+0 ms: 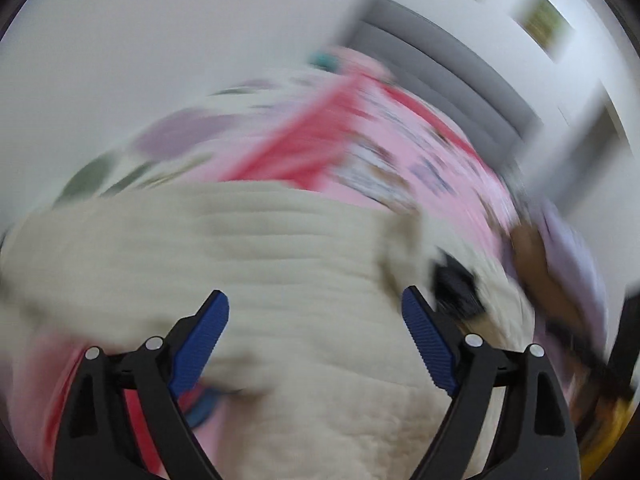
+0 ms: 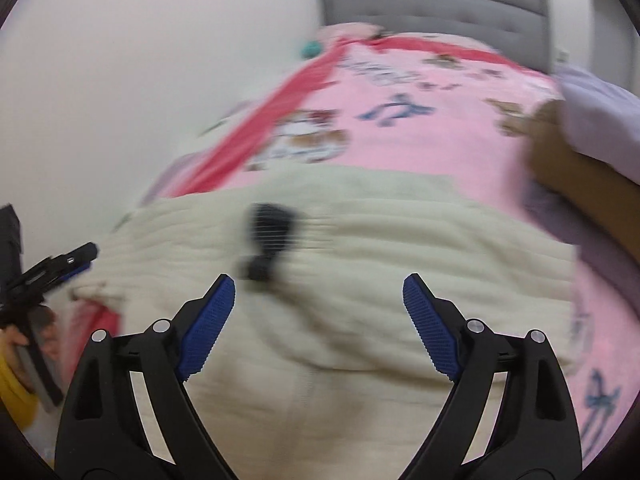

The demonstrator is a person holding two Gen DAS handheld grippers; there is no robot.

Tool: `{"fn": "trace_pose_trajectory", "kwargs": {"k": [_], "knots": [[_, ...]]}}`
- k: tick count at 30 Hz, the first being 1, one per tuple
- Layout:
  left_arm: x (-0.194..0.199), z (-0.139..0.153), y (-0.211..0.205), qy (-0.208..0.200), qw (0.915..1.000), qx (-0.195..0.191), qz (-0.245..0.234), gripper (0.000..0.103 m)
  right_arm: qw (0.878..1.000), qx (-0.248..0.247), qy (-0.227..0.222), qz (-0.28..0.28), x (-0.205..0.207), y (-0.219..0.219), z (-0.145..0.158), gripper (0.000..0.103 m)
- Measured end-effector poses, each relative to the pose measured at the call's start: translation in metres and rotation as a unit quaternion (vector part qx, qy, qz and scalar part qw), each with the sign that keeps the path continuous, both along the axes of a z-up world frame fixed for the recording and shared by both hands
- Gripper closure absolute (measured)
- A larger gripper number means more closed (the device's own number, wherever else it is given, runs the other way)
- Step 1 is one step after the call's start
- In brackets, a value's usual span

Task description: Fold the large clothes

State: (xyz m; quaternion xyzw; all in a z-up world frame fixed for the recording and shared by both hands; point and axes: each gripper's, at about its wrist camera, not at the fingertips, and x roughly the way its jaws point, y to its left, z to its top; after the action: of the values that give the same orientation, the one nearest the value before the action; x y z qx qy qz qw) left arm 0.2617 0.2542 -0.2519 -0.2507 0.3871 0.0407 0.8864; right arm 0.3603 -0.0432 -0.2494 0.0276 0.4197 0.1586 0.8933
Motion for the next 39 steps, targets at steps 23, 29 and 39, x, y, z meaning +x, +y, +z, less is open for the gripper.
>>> {"fn": "trace_pose_trajectory", "kwargs": {"k": [23, 29, 39], "knots": [[-0.080, -0.111, 0.241, 0.048, 0.9253, -0.227, 0.300, 0.017, 0.983, -0.043, 0.088, 0.155, -0.025, 0.208, 0.018, 0.016], [-0.057, -0.117, 0.242, 0.066, 0.9288, -0.223, 0.289, 0.051, 0.984, -0.047, 0.087, 0.148, -0.024, 0.209, 0.022, 0.016], [-0.025, 0.041, 0.177, -0.074, 0.9694, -0.110, 0.207, 0.089, 0.996, -0.026, 0.082, 0.035, -0.028, 0.144, 0.027, 0.016]]}}
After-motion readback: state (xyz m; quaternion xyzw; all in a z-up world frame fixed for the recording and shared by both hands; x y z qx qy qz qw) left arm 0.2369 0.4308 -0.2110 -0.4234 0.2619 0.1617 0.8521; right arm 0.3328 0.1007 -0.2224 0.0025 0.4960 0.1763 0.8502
